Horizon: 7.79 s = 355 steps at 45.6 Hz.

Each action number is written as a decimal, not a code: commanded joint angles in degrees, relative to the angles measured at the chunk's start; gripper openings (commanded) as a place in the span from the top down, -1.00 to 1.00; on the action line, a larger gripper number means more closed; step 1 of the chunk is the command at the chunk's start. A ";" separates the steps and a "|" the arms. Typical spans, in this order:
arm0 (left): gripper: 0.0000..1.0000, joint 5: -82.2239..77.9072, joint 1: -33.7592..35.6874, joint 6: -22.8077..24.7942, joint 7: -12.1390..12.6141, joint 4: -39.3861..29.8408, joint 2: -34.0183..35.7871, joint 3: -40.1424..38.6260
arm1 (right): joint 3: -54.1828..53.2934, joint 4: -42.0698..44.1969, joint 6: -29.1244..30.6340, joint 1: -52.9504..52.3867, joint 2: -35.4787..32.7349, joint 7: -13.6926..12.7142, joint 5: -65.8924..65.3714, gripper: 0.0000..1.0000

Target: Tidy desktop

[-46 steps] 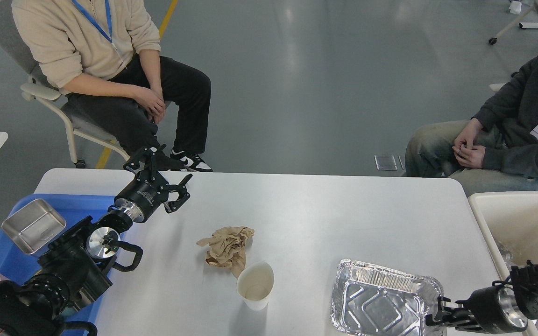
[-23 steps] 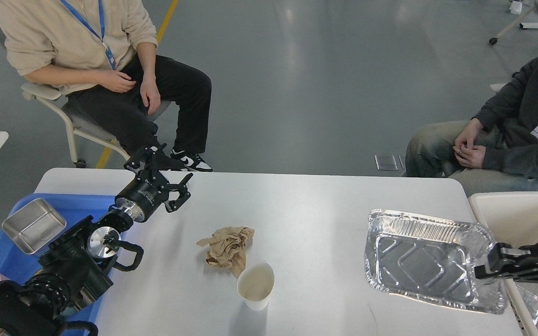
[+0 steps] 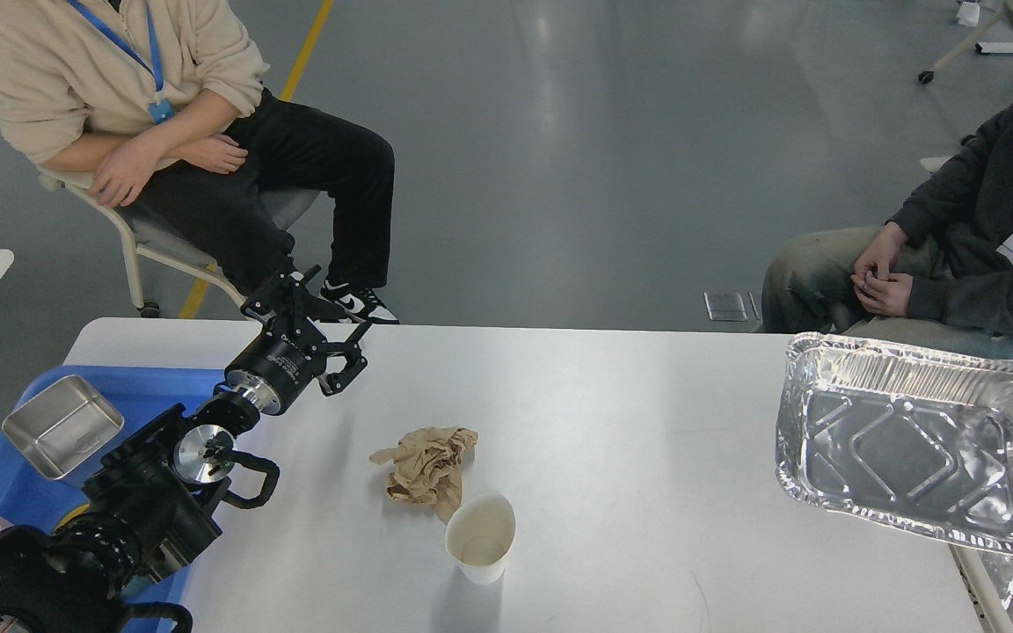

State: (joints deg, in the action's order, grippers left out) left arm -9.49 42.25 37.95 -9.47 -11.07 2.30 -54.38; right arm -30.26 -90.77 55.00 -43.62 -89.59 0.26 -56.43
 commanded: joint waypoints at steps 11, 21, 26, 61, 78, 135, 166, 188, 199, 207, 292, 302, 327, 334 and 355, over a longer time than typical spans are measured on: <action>-0.94 -0.01 0.02 0.37 -0.02 -0.09 1.21 -0.03 | 0.29 8.75 0.00 -6.82 20.22 -7.20 -4.55 1.00; -0.94 0.35 -0.59 0.28 -0.02 -0.09 2.53 -0.11 | 3.27 30.98 0.00 -15.79 45.97 -7.82 -14.14 1.00; -0.94 0.61 -0.59 0.10 -0.02 -0.09 3.50 -0.29 | 8.19 43.38 0.00 -20.45 58.02 -7.20 -15.11 1.00; -0.94 0.70 0.20 -0.16 -0.19 -0.09 4.29 -0.90 | 9.87 57.19 0.00 -21.51 71.40 -1.40 -1.49 1.00; -0.94 3.15 0.82 -0.07 -0.19 -0.09 7.45 -1.96 | 9.52 56.84 0.00 -19.66 71.22 1.76 -0.79 1.00; -0.92 3.33 -11.31 -21.08 16.24 -90.00 77.86 27.48 | 9.69 56.05 0.00 -17.46 71.75 1.59 -0.35 1.00; -0.92 -13.27 -0.51 -27.93 31.44 -87.81 56.51 35.12 | 9.78 54.38 0.00 -18.43 71.84 1.50 -0.35 1.00; -0.90 -16.88 17.34 -29.78 30.92 -61.10 29.09 60.52 | 9.78 54.38 0.00 -18.96 72.98 1.50 -0.35 1.00; -0.89 -17.06 19.18 -29.60 30.48 -49.76 15.38 67.20 | 9.78 54.38 0.00 -19.40 72.98 1.50 -0.35 1.00; -0.86 -18.81 19.18 -29.08 29.16 -40.88 8.34 72.13 | 9.78 54.38 0.00 -20.10 72.98 1.50 -0.35 1.00; 0.96 -24.26 18.04 -26.88 27.67 -30.06 -1.95 76.97 | 9.08 53.59 0.00 -19.84 71.93 1.59 -0.26 1.00; -0.75 -23.74 18.83 -26.53 27.31 -34.62 -0.11 74.42 | 9.08 53.50 0.00 -19.84 71.84 1.59 -0.26 1.00; -0.93 -23.30 36.31 -15.12 32.76 -83.13 52.60 68.79 | 9.17 53.41 0.00 -19.75 71.40 1.50 -0.26 1.00; -0.93 -23.30 45.28 2.00 32.94 -87.10 73.61 66.07 | 9.17 52.89 0.00 -19.75 71.75 1.41 -0.26 1.00; -0.93 -23.82 56.63 17.05 32.94 -80.42 98.16 55.87 | 9.17 52.89 0.00 -19.84 72.45 1.24 -0.26 1.00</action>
State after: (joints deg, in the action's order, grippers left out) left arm -33.21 98.93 54.98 23.47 -91.55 99.06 2.31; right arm -21.09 -37.89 55.00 -63.29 -17.35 1.51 -56.69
